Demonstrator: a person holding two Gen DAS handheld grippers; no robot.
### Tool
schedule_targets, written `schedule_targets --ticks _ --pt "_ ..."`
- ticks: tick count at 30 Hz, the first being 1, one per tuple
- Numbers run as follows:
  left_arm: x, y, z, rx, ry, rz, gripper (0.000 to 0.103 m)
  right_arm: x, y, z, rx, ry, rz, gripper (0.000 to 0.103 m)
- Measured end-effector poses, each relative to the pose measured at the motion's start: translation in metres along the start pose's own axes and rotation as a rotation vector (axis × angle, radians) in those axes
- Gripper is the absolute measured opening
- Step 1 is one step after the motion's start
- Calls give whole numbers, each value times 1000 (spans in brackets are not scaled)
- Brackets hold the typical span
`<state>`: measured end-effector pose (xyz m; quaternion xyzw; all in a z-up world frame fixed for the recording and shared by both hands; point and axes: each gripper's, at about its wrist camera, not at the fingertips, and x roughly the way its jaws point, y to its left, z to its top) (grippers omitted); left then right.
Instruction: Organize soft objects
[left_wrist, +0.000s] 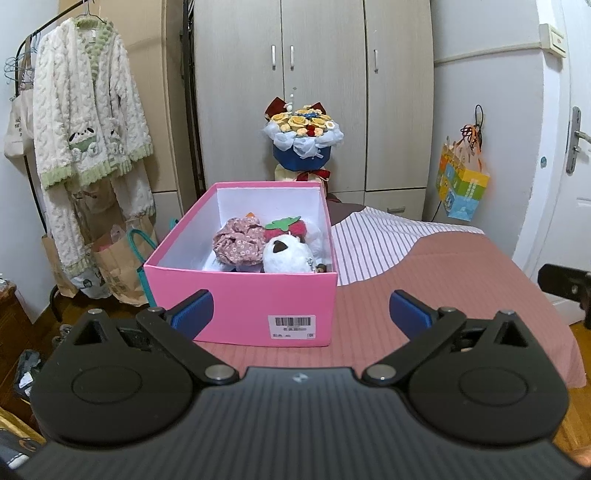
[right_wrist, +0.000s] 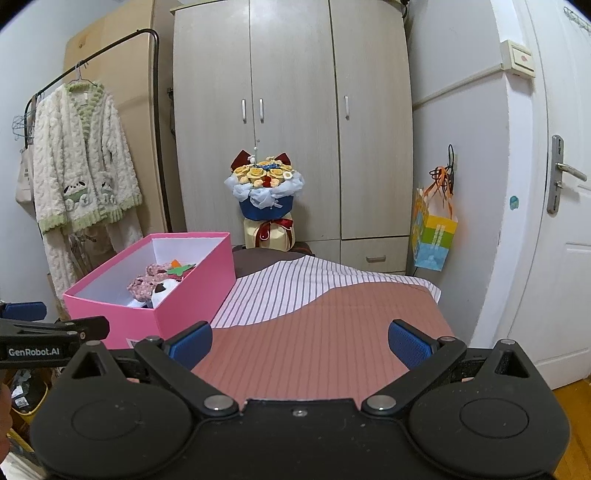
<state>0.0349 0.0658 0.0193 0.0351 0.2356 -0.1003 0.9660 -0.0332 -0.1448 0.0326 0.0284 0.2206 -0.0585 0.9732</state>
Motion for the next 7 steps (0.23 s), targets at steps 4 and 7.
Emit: schedule_targets --ticks 4,7 --pt "1 -1 1 3 0 4 103 -1 0 0 -3 -4 1 103" --pt "1 -4 2 19 -2 49 103 -1 -1 1 -2 2 4 103"
